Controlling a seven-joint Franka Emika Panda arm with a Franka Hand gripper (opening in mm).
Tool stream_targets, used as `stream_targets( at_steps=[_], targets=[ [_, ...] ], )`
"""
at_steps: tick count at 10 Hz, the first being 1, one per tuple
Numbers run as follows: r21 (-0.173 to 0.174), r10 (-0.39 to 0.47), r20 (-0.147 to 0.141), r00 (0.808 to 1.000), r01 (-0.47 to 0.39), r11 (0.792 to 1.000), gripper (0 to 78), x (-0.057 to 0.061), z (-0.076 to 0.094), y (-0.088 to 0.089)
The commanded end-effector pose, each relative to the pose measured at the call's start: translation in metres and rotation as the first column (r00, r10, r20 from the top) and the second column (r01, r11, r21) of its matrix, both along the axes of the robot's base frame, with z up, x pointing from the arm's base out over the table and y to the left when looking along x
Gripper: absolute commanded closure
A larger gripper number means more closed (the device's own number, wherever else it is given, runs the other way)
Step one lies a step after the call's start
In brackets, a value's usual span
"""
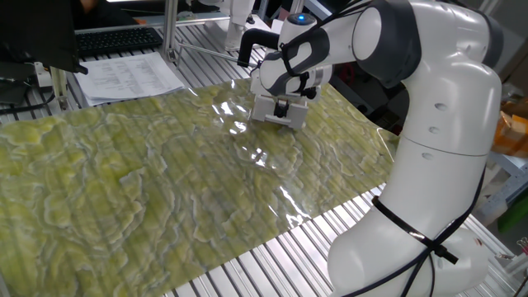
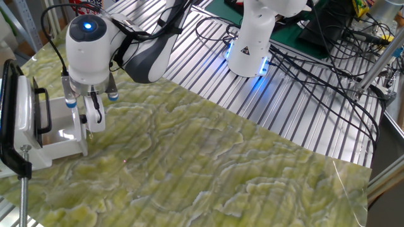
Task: Grasp the handle and close the drawer
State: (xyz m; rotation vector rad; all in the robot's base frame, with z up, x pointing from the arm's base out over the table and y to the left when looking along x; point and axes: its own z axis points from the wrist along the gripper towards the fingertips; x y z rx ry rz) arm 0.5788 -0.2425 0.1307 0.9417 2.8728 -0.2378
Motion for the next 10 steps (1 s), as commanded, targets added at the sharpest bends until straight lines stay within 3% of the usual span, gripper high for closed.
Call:
stream_targets(
  at_steps=[1,5,10],
  targets=[
    [0.003,-0.013,0.026,1.000,0.013,1.000,76.5,0.0047,-0.0002,-0.0052],
    [0.066,-0.013,0.038,0.999,0.011,0.998,76.5,0.0049,-0.0009,-0.0069],
    [0.073,-0.012,0.038,0.999,0.009,0.997,76.5,0.0079,0.0006,-0.0120]
  ],
)
